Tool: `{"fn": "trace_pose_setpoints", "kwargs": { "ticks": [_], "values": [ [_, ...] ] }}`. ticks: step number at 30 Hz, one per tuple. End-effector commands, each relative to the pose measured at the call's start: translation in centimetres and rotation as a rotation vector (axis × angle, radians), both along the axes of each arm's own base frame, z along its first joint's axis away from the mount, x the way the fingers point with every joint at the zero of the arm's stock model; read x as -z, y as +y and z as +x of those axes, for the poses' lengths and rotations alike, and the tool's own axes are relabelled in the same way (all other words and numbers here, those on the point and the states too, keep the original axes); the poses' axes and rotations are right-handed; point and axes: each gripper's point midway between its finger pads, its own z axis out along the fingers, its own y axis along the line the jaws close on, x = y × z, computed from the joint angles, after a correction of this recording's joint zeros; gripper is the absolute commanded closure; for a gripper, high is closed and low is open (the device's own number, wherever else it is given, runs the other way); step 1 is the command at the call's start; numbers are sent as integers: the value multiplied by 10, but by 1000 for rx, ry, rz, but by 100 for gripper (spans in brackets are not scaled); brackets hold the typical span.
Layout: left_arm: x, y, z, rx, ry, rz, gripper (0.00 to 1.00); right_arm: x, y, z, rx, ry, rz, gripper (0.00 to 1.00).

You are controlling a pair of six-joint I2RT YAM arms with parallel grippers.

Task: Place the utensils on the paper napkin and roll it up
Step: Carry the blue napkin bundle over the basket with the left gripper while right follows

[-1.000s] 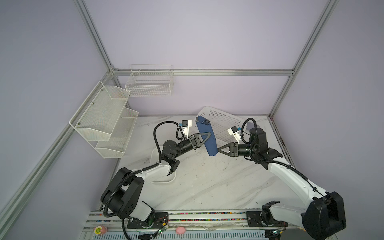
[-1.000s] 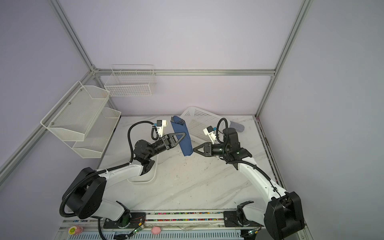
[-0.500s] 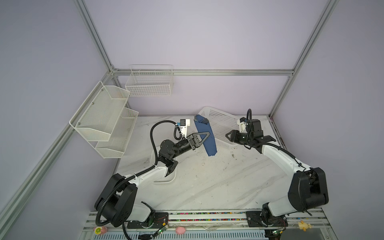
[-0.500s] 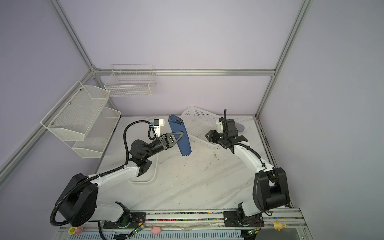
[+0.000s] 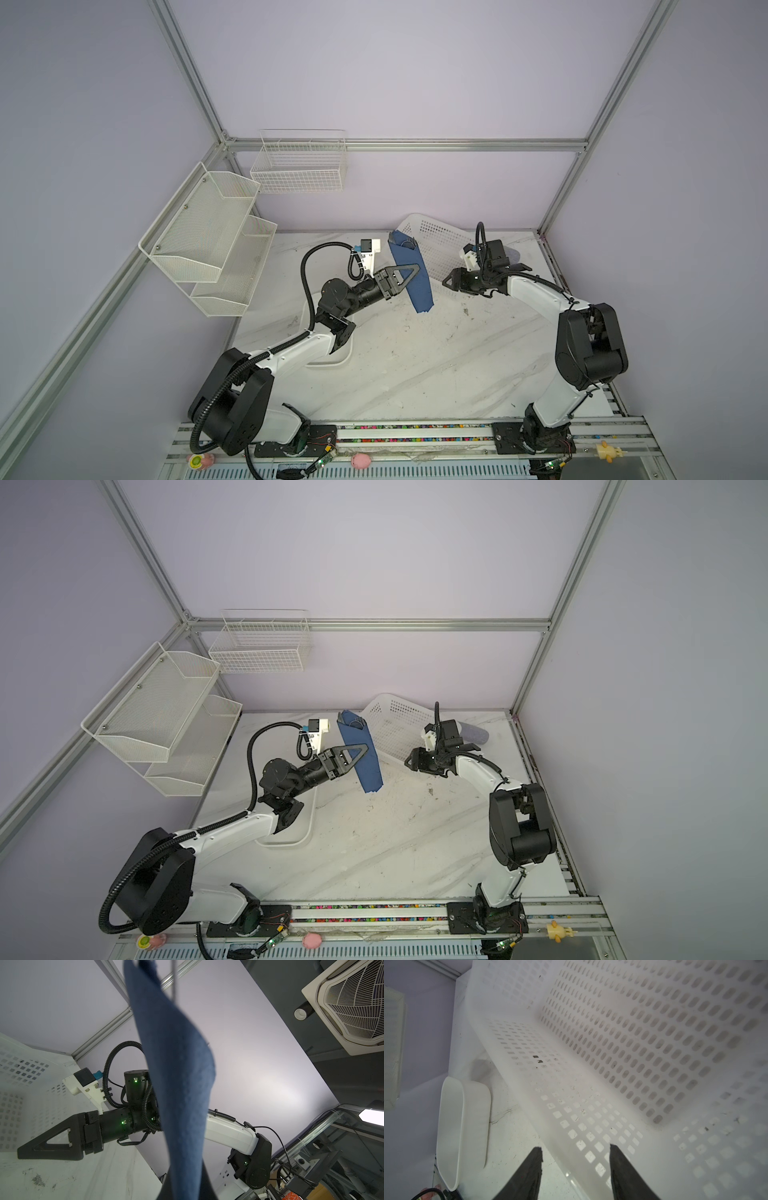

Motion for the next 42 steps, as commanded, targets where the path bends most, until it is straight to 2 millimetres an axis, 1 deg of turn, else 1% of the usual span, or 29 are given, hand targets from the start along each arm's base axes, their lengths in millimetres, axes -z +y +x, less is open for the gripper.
{"fn": "trace_pose_setpoints", "kwargs": {
  "ticks": [1,3,7,10,11,13,16,17,18,20,22,25,26,27,28,30,34,36,39,42],
  "values": [
    [-19,11,-8,-33,-91,-36,99,0,17,-24,-55,43,63,45],
    [-19,12,-9,-33,-92,-37,99,-3,29,-32,-68,48,93,45],
    [-17,18,-8,-54,-78,-36,99,-8,70,-51,-120,57,176,45],
    [-18,25,-8,-79,-73,-37,100,-8,103,-64,-164,69,228,46],
    [-18,27,-8,-83,-73,-34,100,-10,110,-66,-177,68,242,46],
    [-19,29,-9,-90,-73,-23,100,-19,119,-67,-188,51,274,46],
    [-16,30,-6,-101,-58,0,100,-42,119,-61,-189,-18,282,46],
    [-13,28,-4,-100,-43,11,100,-50,115,-57,-168,-45,267,46],
    [-11,26,-2,-97,-34,22,100,-58,107,-50,-121,-84,227,46],
    [-7,22,4,-87,-14,39,100,-67,82,-37,-31,-153,144,45],
    [1,14,14,-74,31,70,100,-74,44,-21,89,-188,98,44],
    [12,2,32,-65,82,114,100,-83,-9,-8,204,-212,105,44],
    [26,-3,44,-69,128,133,100,-86,-23,-6,233,-222,102,44],
    [34,-7,53,-73,166,145,100,-90,-35,-6,259,-239,95,44],
    [42,-11,63,-80,205,153,100,-88,-43,-5,272,-243,86,44],
    [57,-19,79,-77,276,155,100,-96,-54,-8,292,-268,77,44],
    [79,-39,108,-50,341,152,100,-92,-72,-10,352,-273,15,44],
    [89,-45,122,-52,373,149,100,-90,-79,-10,372,-286,-15,43],
    [107,-55,141,-63,437,156,100,-83,-85,-8,382,-281,-58,43],
    [120,-64,155,-80,480,179,100,-74,-88,-6,386,-260,-85,43]
  ]
}}
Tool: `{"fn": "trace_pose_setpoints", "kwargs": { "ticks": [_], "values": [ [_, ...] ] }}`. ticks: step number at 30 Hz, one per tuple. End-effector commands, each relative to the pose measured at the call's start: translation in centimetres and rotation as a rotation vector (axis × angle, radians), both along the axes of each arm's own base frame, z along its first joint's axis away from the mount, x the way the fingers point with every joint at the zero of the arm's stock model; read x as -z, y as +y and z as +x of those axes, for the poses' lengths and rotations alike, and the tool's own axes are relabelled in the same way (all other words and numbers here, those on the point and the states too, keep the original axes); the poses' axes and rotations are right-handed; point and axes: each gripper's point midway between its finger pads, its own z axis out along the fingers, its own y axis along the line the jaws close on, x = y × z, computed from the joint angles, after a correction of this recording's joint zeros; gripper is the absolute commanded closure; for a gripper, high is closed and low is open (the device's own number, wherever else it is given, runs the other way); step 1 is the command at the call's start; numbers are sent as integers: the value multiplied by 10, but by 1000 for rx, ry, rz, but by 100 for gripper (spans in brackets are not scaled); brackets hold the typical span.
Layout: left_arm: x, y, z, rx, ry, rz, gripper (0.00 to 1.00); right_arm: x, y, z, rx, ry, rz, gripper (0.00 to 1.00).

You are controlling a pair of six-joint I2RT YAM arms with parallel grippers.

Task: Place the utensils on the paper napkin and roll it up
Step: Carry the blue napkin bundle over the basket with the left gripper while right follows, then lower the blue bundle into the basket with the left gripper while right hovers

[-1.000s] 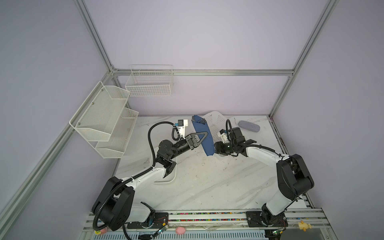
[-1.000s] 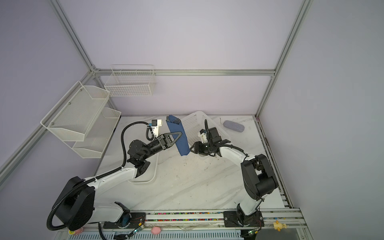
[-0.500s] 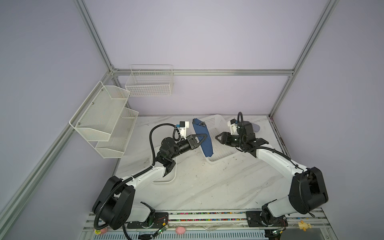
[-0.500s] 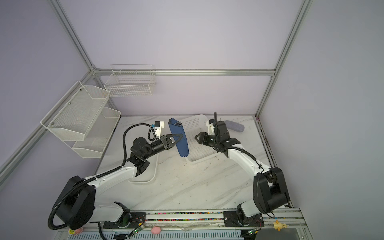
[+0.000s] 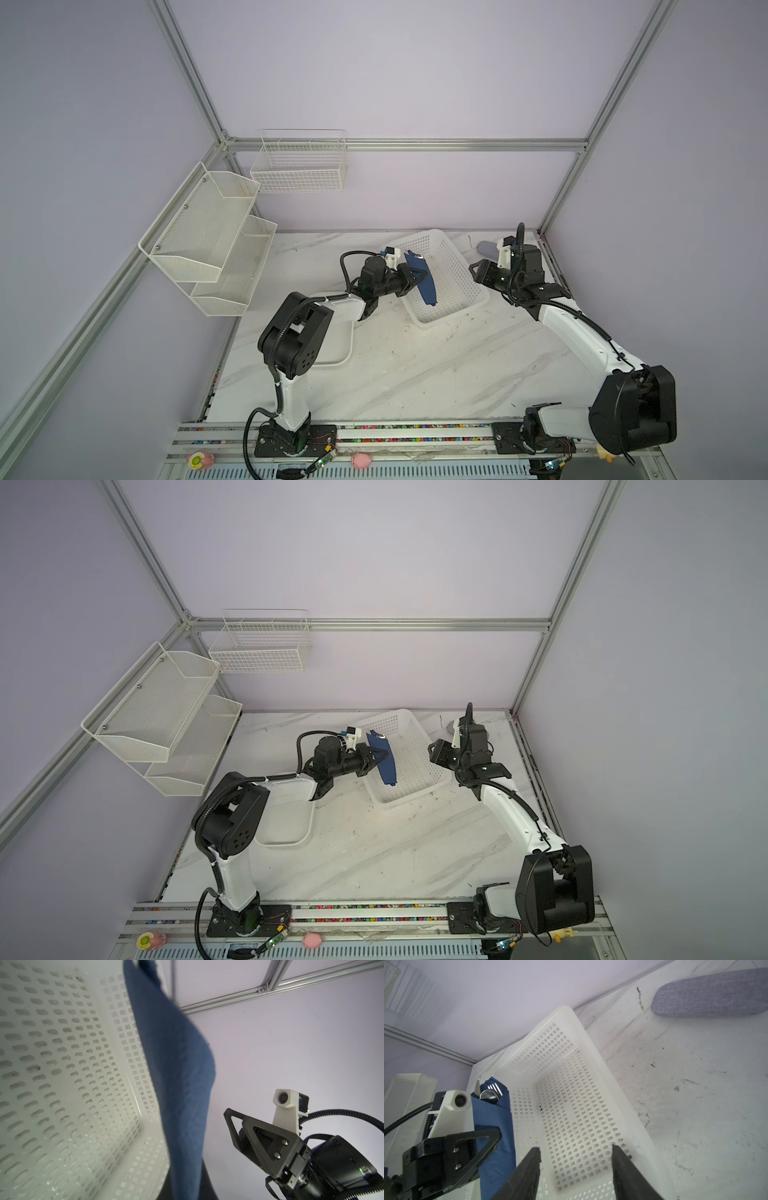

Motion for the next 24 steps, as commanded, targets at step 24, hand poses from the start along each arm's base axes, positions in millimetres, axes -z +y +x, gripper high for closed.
{"fn": "trace_pose_setpoints", "kwargs": {
  "ticks": [24],
  "values": [
    [7,-72,93,-118,58,111,100,28,-20,5,46,61,-127,43]
  ]
}}
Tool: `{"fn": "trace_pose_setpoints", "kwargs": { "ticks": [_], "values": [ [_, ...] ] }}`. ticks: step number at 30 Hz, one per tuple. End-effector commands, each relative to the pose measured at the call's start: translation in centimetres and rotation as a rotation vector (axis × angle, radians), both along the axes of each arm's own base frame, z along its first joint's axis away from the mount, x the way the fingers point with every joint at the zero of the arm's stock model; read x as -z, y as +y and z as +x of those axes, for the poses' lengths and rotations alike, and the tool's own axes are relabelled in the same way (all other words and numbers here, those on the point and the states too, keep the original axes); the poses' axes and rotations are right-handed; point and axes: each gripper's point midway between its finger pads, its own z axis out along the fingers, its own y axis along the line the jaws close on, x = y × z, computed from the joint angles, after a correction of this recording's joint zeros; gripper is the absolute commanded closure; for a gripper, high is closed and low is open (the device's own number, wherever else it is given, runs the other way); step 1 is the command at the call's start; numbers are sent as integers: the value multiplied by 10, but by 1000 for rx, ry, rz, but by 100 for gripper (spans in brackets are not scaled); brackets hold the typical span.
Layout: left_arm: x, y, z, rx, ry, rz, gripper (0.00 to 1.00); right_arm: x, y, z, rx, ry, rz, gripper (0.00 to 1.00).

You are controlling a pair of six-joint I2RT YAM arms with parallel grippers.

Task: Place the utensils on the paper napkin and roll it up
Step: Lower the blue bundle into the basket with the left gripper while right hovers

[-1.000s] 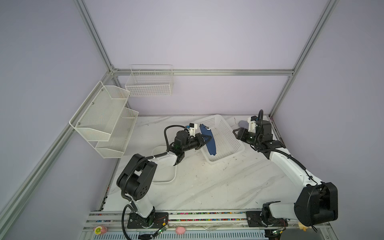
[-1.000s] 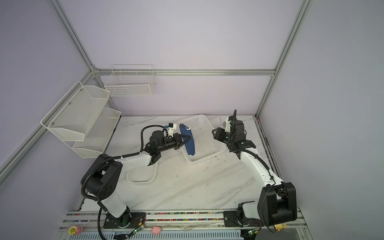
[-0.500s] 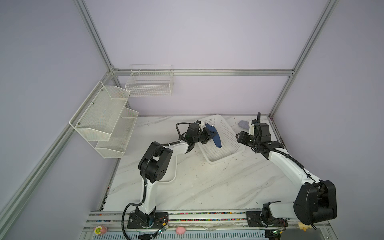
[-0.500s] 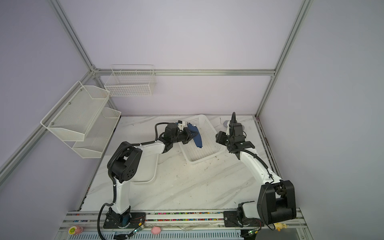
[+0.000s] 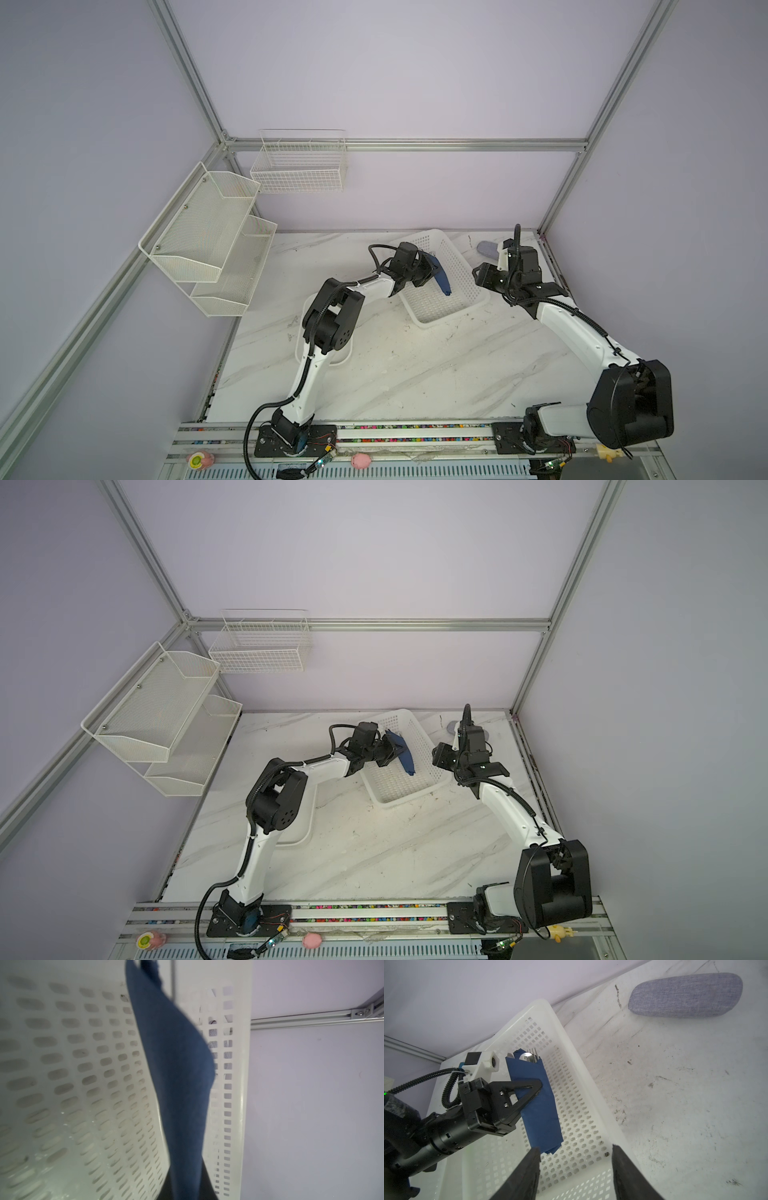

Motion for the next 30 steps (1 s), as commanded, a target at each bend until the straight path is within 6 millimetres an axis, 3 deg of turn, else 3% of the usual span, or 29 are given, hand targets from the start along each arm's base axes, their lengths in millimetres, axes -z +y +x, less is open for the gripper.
{"fn": "trace_pose_setpoints", "kwargs": {
  "ticks": [1,10,19,26,30],
  "values": [
    [-62,-18,22,-14,-114,-90,100,13,-5,3,8,36,-39,43],
    [-42,-23,30,-19,-89,-76,100,50,-8,15,-3,126,-67,42],
    [-31,-36,33,39,-72,-84,98,59,-18,30,38,137,-135,41],
    [-18,-36,34,29,-41,-71,98,71,7,21,-103,164,-61,44],
    [-29,-34,33,37,-57,-48,98,70,17,11,-167,169,-26,45]
  ]
}}
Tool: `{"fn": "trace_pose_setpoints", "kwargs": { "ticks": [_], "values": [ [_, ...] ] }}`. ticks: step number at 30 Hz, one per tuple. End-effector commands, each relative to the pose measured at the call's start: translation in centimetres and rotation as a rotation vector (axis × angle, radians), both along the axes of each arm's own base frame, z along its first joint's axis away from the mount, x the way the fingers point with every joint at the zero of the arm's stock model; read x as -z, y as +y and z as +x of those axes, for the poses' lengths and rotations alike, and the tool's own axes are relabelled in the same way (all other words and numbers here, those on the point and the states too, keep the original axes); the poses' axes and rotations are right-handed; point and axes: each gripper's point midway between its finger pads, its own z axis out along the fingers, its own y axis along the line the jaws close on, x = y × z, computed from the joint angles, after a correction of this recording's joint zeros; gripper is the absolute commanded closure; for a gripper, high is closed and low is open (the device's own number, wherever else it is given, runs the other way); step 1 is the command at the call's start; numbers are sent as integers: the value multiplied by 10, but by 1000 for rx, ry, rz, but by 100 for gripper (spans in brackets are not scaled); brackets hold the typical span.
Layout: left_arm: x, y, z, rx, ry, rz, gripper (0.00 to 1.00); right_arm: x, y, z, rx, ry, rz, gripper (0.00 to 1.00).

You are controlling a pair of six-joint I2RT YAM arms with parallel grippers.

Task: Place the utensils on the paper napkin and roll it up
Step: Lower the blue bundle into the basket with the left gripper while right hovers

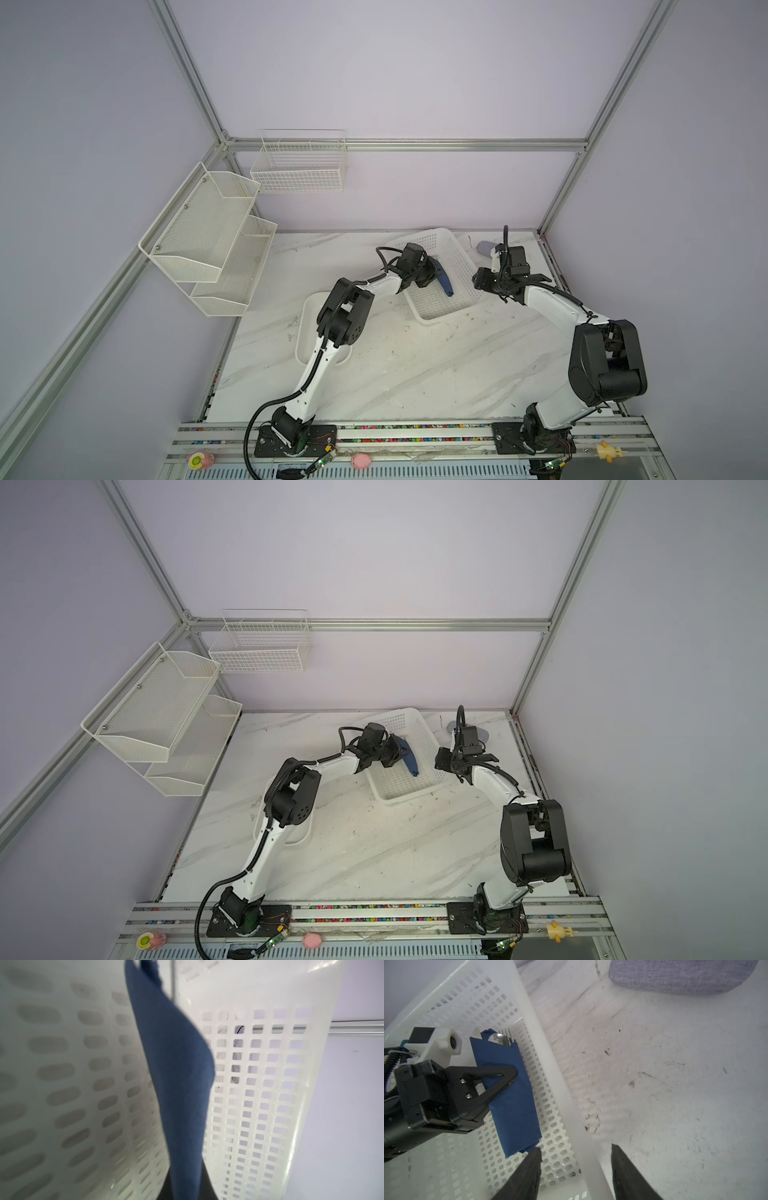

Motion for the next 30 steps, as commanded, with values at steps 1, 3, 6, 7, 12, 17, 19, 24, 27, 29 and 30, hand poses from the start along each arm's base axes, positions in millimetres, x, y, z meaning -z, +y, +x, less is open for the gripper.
{"fn": "trace_pose_setpoints", "kwargs": {
  "ticks": [1,3,6,7,12,17,19,24,27,29,30],
  "values": [
    [-73,-16,15,30,-150,-71,98,2,30,-17,-137,36,88,45],
    [-95,-15,14,53,-187,-42,98,-1,34,-22,-154,34,117,46],
    [-130,-5,10,71,-270,45,98,-6,42,-32,-185,48,164,48],
    [-137,0,9,68,-285,53,98,-6,45,-36,-198,51,183,48],
    [-132,10,7,81,-255,39,100,-7,58,-48,-226,56,288,48],
    [-119,4,7,129,-213,31,100,-12,58,-49,-224,40,290,47],
    [-110,3,8,135,-197,40,100,-13,59,-48,-230,37,292,47],
    [-100,-1,10,159,-192,48,100,-13,65,-50,-260,46,320,47],
    [-93,-5,11,173,-181,44,100,-14,67,-51,-267,42,334,47],
    [-86,-6,11,177,-166,41,100,-14,67,-51,-266,45,336,48],
    [-83,-8,11,180,-159,38,100,-14,67,-51,-269,44,337,47]
  ]
}}
